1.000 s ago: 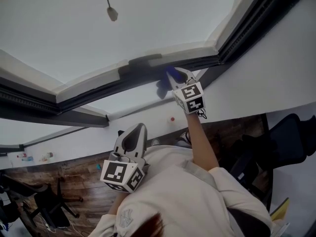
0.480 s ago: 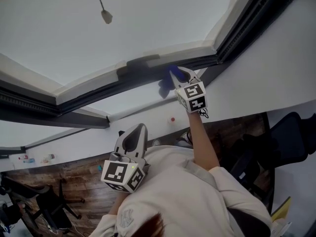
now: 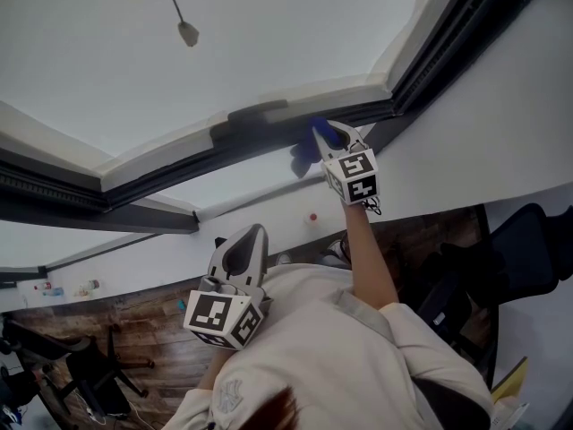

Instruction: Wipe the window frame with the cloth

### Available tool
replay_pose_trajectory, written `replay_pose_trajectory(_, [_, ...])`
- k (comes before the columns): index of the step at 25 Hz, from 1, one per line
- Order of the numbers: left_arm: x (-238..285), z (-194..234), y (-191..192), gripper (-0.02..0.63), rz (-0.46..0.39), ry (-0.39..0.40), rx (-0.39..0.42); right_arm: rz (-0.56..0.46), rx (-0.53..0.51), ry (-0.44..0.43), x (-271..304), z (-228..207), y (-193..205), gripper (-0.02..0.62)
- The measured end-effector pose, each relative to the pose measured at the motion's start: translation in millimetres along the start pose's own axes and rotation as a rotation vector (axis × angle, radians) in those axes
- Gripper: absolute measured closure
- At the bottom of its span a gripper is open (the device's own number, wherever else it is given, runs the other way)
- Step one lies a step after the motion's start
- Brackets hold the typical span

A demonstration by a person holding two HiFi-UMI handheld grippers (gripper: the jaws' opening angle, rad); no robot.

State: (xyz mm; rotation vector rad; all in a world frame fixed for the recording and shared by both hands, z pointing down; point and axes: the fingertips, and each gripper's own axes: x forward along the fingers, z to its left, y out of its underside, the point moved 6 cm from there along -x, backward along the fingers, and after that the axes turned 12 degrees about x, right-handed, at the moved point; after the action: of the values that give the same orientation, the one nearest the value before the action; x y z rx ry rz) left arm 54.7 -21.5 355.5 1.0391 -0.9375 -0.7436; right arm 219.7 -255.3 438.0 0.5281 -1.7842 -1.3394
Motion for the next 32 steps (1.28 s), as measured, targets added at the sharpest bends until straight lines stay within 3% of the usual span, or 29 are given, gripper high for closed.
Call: replay_pose_trajectory(32, [4, 9, -3, 0.601, -0.003, 0.002, -0.001, -0.021, 0.045, 0.078, -11, -33, 1, 0.546])
